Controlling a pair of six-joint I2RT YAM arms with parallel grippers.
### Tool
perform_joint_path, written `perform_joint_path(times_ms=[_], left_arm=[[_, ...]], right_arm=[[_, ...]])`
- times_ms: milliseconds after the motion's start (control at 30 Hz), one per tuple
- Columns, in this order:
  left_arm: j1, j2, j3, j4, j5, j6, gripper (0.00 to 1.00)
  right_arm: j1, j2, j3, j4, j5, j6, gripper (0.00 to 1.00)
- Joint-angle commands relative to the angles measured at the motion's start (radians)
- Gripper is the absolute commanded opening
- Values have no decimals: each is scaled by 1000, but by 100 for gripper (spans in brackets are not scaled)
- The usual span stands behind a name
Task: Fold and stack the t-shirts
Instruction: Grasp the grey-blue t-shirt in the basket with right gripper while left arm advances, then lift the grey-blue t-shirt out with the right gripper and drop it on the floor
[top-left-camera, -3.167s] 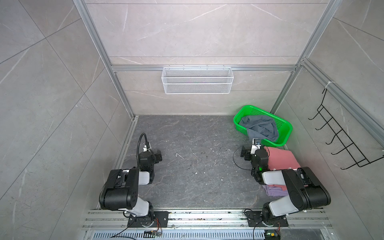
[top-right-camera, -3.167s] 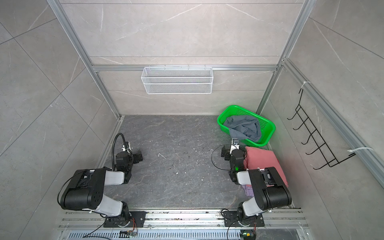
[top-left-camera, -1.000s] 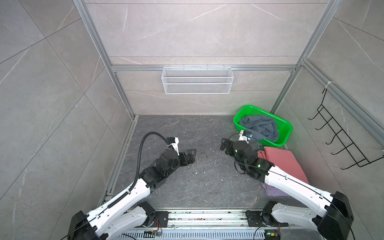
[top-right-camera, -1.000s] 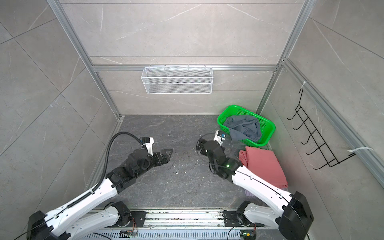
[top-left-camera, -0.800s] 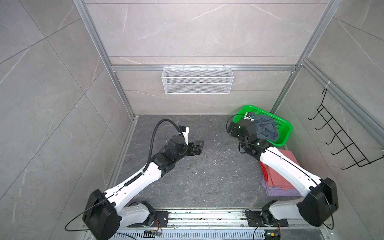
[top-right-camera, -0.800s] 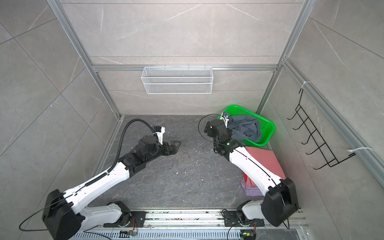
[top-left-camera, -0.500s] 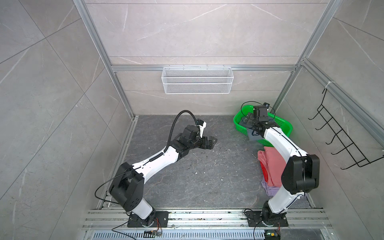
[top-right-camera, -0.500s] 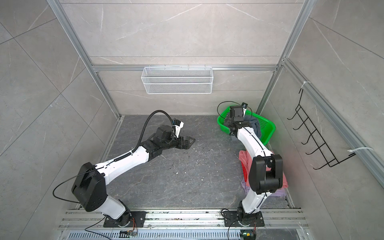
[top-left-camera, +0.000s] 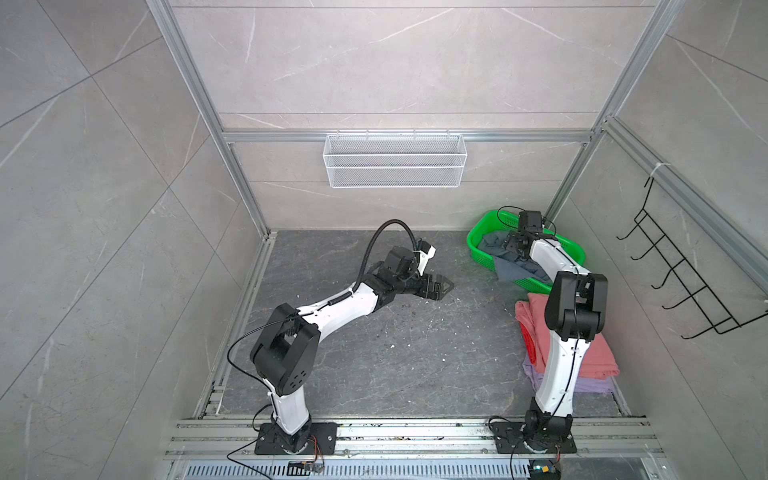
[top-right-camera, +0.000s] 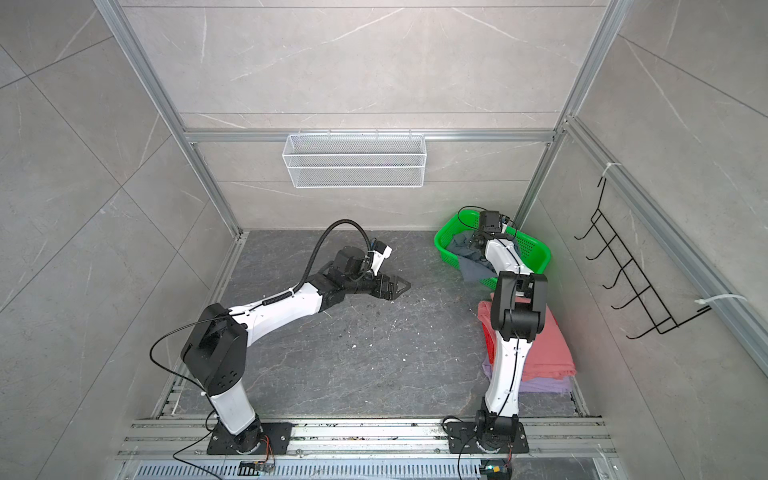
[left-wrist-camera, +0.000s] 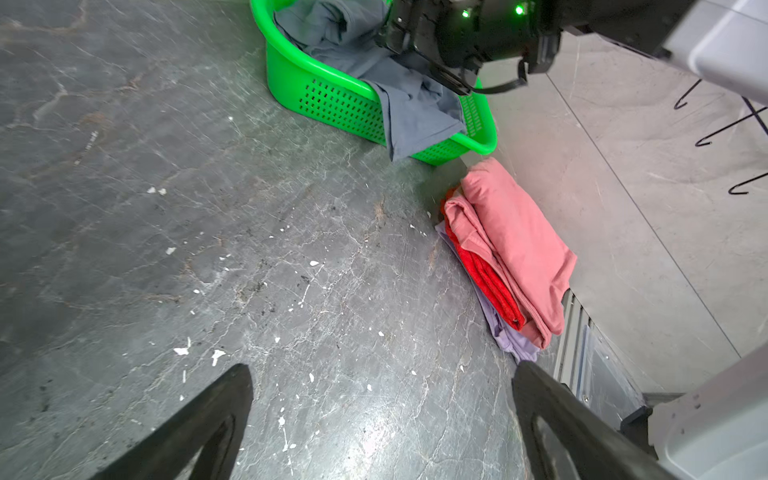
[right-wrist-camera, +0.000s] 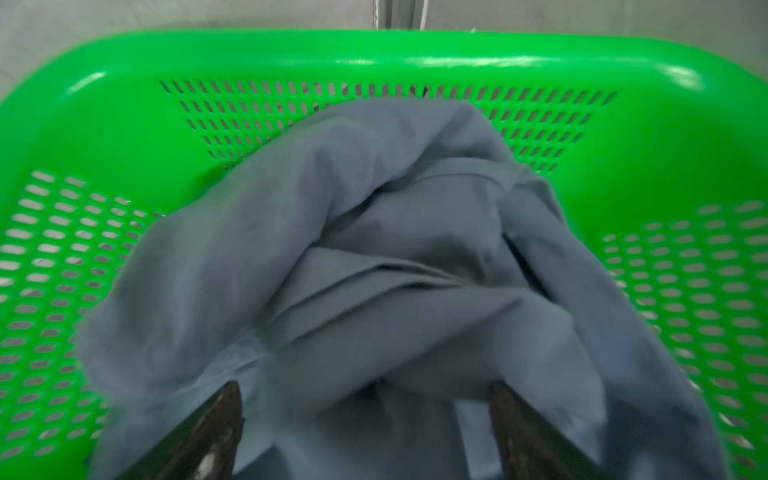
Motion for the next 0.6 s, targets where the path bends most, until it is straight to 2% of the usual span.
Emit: perform_joint_path(times_ms=[0,67,133,233,333,567], left_arm=[[0,2,35,23,27,19,100],[0,-6,34,16,20,23,100],[0,-16,33,11,16,25,100],[0,-41,25,4,17,25,100],[0,-84,4,-9,18,26,100],[0,-283,-115,-62,-35,5,100]], right_arm=[[0,54,82,-49,-45,18,82],[-3,88,122,-87,-46,36,65],[-10,114,157,-119,-56,47,39],[-13,82,131,-92,-98,66,13],[-13,-27,48,-15,-136,81,2],[22,-338,-38,31,-190,38,0]])
